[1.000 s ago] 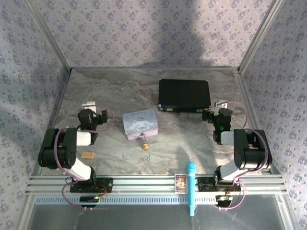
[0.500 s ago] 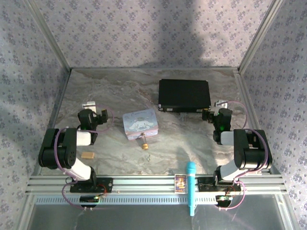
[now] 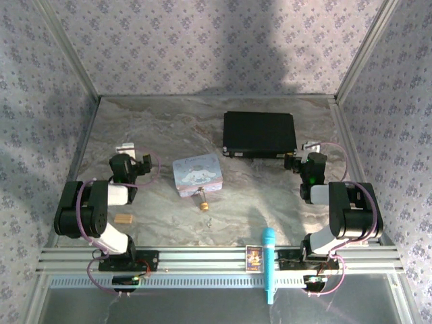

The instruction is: Unlock the padlock with the key

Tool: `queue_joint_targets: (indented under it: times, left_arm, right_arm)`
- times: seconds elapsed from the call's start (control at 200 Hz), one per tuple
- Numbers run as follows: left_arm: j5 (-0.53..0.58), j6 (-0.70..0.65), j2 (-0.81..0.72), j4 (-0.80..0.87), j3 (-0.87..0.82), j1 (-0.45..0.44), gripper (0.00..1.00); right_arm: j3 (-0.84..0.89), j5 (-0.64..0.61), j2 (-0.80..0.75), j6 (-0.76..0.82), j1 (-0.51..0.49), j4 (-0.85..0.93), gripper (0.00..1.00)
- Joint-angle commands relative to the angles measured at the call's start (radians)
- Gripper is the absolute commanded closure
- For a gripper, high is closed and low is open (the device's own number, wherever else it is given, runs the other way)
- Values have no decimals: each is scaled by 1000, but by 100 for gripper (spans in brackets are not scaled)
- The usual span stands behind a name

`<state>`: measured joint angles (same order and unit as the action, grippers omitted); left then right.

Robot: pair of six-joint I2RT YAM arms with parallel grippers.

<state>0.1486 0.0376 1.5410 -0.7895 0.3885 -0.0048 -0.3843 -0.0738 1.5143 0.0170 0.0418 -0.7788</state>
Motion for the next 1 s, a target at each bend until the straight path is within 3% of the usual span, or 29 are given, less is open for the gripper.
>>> queue_joint_targets:
  times: [0.0,0.25,0.47,0.625,0.755,0.85,0.939,0.994]
  left_arm:
    - [-15,0,-7,-36,20,2,0]
    - [-14,-1,-11,-35,18,2,0]
    - [44,34,-283,220,46,0,0]
    - [23,32,-327,255,46,-1,0]
    - [-2,212,-481,427,76,0,0]
    - [-41,430,-570,633,163,0,0]
    - [-118,662,-649,802,209,5,0]
    - [-240,700,-691,853,225,4,0]
  right_arm:
    - [-19,53,4,15,-6,1,1]
    - [-14,65,2,11,-1,-3,1]
    - [-30,59,-200,-2,5,177,1]
    - [2,80,-277,-31,21,184,1]
    - [-93,221,-440,-165,38,442,1]
    - [-209,190,-493,-390,37,736,1]
    - [-256,415,-504,-403,54,816,1]
    - [-270,508,-512,-430,38,858,1]
